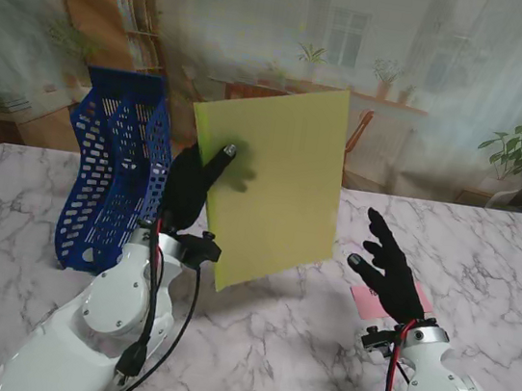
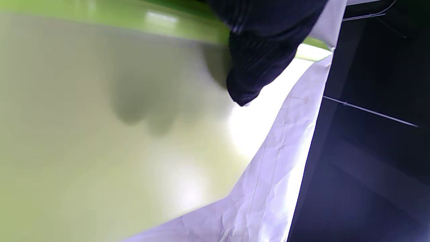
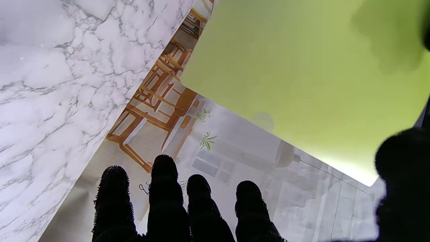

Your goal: Open the sliding file folder, put the receipt in and insert it into the document holder

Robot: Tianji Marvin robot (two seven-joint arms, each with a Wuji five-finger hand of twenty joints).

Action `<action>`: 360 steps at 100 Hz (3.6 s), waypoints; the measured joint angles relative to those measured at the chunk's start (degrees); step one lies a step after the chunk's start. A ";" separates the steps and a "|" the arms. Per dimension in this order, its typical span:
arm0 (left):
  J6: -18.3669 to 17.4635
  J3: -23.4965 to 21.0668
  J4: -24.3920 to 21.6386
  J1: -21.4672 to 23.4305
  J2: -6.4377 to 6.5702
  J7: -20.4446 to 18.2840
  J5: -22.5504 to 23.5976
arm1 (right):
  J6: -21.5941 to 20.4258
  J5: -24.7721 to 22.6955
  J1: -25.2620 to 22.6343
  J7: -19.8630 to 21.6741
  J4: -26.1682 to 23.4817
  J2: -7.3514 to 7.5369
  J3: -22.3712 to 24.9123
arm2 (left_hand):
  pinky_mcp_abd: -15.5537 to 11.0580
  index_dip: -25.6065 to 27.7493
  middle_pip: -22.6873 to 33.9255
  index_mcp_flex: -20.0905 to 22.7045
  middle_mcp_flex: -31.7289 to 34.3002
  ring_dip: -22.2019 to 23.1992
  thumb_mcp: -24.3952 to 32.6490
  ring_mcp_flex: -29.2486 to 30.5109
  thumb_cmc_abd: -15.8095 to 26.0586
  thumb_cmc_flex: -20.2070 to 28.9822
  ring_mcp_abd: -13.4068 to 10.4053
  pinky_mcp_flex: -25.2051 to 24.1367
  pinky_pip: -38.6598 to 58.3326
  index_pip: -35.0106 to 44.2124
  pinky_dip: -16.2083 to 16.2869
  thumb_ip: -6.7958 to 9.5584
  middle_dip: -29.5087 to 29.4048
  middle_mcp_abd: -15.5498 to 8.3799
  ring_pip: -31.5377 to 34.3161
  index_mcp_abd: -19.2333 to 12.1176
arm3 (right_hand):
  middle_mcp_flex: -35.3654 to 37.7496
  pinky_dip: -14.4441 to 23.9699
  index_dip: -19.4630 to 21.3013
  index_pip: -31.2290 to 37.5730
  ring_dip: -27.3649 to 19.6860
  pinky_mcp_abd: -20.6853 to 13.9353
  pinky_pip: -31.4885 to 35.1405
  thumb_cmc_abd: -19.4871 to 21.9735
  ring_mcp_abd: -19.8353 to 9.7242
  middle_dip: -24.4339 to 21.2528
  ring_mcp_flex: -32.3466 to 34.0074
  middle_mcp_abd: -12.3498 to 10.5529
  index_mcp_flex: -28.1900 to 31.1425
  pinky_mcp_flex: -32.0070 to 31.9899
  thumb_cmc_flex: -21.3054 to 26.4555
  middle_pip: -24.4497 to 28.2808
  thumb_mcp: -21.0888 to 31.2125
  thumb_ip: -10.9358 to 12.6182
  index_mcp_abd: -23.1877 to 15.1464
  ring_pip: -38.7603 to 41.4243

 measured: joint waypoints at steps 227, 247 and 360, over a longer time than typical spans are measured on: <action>5.65 4.85 9.29 -5.02 0.44 -18.73 -15.71 | -5.69 15.94 -0.49 12.60 -0.95 1.99 0.58 | 1.14 0.71 -1.39 0.69 0.64 -0.36 2.01 0.04 -0.56 0.00 1.11 0.40 0.13 -1.66 -0.03 -0.46 -0.11 1.06 0.00 0.95 | 47.82 -12.29 7.12 50.05 3.45 3.48 37.72 -5.23 -1.55 8.97 31.07 -5.25 31.23 17.30 31.92 13.16 12.90 -4.07 -10.86 11.69; 5.20 4.86 10.56 -5.71 0.78 -20.34 -15.14 | -5.78 14.97 0.04 10.97 -0.48 1.89 0.00 | 1.15 -0.05 -1.43 0.69 0.66 -0.36 2.00 0.04 -0.56 0.00 1.11 0.40 0.02 -3.78 -0.07 -0.48 -0.12 1.06 0.00 0.85 | 56.76 -12.31 6.45 50.55 4.87 1.16 44.61 -7.66 -1.47 9.97 39.47 -5.16 36.16 25.52 33.36 15.91 16.48 -4.22 -7.26 17.27; 2.54 0.01 10.32 -3.52 1.55 -17.34 -7.22 | -11.08 11.83 0.41 -2.92 -2.14 -1.32 -1.96 | 1.11 -4.16 -7.26 1.50 1.41 0.04 -4.73 -0.07 -3.57 0.07 0.73 0.54 -3.92 -12.74 -2.35 0.73 -4.82 -3.13 -2.94 -1.33 | 60.20 -13.68 10.73 51.21 9.52 -1.40 50.26 -10.57 -1.38 17.41 47.84 -3.69 38.31 36.69 34.07 24.32 21.26 -6.05 -4.39 24.53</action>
